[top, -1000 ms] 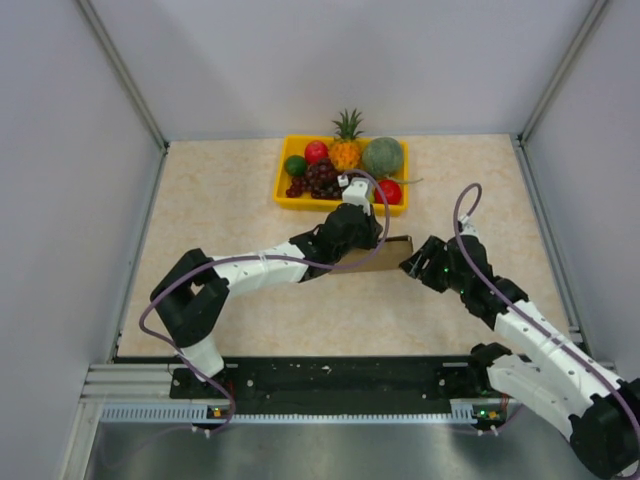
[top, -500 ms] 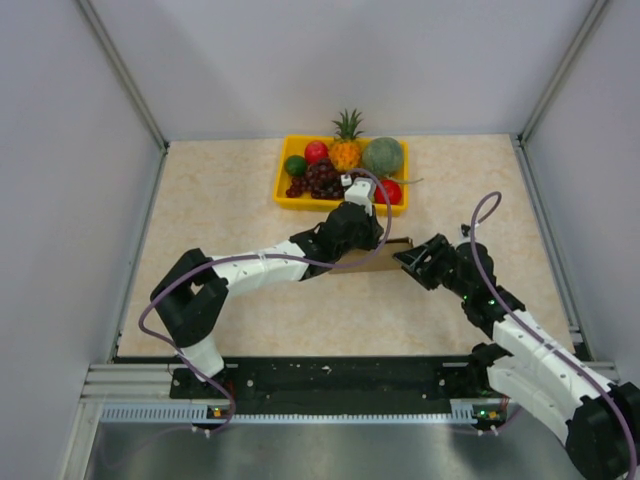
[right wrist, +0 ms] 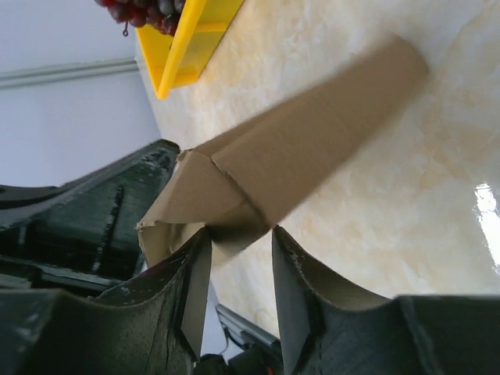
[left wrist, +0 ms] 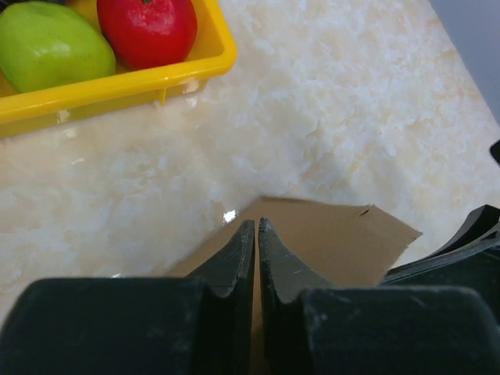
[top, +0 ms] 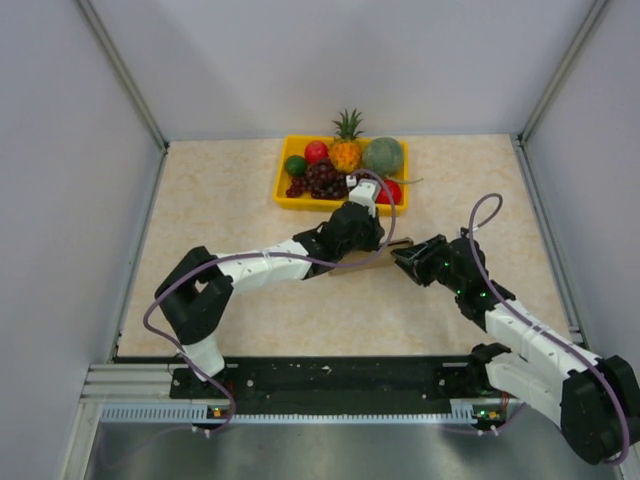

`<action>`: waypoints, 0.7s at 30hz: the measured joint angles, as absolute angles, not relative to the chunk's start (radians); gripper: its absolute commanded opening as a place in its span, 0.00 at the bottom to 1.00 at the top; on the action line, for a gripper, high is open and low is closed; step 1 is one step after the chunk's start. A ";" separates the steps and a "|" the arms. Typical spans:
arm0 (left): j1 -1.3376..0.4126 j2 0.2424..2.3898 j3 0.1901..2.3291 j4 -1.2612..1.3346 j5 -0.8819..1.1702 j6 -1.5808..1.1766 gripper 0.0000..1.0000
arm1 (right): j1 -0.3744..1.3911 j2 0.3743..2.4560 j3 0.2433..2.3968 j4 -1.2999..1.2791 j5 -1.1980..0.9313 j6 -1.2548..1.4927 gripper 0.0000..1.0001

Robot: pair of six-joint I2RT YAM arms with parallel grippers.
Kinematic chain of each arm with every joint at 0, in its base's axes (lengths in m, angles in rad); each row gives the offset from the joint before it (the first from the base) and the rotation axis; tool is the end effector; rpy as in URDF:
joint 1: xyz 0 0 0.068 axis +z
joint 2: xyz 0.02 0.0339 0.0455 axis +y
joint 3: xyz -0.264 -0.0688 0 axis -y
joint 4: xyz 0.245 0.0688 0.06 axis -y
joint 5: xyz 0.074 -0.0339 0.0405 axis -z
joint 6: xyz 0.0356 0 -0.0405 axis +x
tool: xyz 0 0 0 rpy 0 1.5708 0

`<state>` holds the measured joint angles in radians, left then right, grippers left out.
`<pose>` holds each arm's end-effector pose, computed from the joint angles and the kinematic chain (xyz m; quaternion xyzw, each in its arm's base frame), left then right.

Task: Fold the paper box

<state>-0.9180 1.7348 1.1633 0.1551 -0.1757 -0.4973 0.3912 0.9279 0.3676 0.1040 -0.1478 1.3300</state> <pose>0.2487 -0.3151 0.2478 0.1275 0.8264 -0.2975 0.4608 0.1821 0.0808 0.1973 0.3480 0.7725 0.4408 0.2963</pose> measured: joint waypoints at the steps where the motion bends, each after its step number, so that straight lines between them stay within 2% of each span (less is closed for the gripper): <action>1: -0.918 1.743 1.166 0.154 -0.177 -0.493 0.10 | 0.391 0.931 0.368 0.104 -0.142 1.349 0.28; 3: -0.918 1.768 1.167 0.133 -0.179 -0.482 0.11 | 0.391 0.945 0.371 0.084 -0.115 1.394 0.23; 8: -0.921 1.827 1.167 0.078 -0.196 -0.467 0.14 | 0.391 0.997 0.374 0.056 -0.068 1.493 0.20; 9: -0.921 1.830 1.168 0.074 -0.200 -0.466 0.20 | 0.391 1.015 0.374 0.060 -0.066 1.507 0.20; 11: -0.921 1.830 1.174 0.059 -0.200 -0.459 0.25 | 0.391 1.043 0.377 0.063 -0.066 1.520 0.21; 14: -0.918 1.830 1.192 0.025 -0.193 -0.445 0.31 | 0.391 1.023 0.409 -0.026 -0.054 1.490 0.28; 18: -0.904 1.814 1.203 -0.025 -0.141 -0.440 0.32 | 0.373 0.867 0.426 -0.192 0.017 1.374 0.43; 21: -0.891 1.797 1.208 -0.061 -0.086 -0.437 0.36 | 0.316 0.764 0.405 -0.257 0.047 1.248 0.51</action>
<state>-0.8913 1.7966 1.2079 -0.0612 -0.0860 -0.4374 0.3157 0.7643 0.4049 -0.2565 0.0467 1.2476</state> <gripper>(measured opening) 0.328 0.438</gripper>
